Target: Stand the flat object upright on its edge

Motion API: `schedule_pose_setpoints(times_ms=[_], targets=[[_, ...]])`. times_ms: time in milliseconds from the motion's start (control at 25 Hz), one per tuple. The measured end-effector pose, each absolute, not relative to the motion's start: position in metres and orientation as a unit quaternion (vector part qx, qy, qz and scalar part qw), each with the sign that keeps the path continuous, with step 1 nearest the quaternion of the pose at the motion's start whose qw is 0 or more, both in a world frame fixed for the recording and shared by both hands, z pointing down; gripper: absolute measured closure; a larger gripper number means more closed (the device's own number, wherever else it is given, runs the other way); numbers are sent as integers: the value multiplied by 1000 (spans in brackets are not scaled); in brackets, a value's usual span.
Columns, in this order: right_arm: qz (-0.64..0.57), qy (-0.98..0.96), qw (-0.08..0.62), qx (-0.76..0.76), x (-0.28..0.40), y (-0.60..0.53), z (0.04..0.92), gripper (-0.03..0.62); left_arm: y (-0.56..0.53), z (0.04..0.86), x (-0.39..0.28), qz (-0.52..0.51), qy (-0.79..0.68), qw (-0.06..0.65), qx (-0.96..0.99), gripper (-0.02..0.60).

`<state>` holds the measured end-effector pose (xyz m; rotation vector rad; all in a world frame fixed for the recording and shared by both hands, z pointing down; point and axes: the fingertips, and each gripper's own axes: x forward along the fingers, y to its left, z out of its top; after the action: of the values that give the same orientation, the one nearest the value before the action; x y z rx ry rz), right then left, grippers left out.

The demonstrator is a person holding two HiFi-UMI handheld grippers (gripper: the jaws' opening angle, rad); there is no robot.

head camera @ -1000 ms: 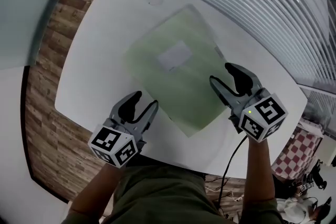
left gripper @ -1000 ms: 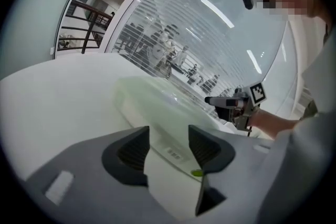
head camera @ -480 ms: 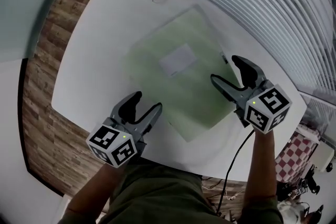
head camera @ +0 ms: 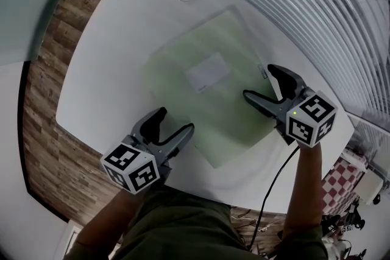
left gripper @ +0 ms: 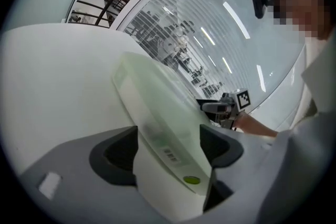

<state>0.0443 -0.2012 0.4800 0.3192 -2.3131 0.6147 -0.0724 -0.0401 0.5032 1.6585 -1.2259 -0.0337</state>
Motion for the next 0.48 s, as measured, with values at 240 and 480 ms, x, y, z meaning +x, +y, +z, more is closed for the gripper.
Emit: schedule_pose_setpoints(times_ms=[240,480], targets=[[258,-888,367,99,42,-205,489,203,-43,511,-71,-19,-511,531,676,221],[280,-884,366,77,40,-205,493,203,-45,516,-70,-29,-511,545,664,222]])
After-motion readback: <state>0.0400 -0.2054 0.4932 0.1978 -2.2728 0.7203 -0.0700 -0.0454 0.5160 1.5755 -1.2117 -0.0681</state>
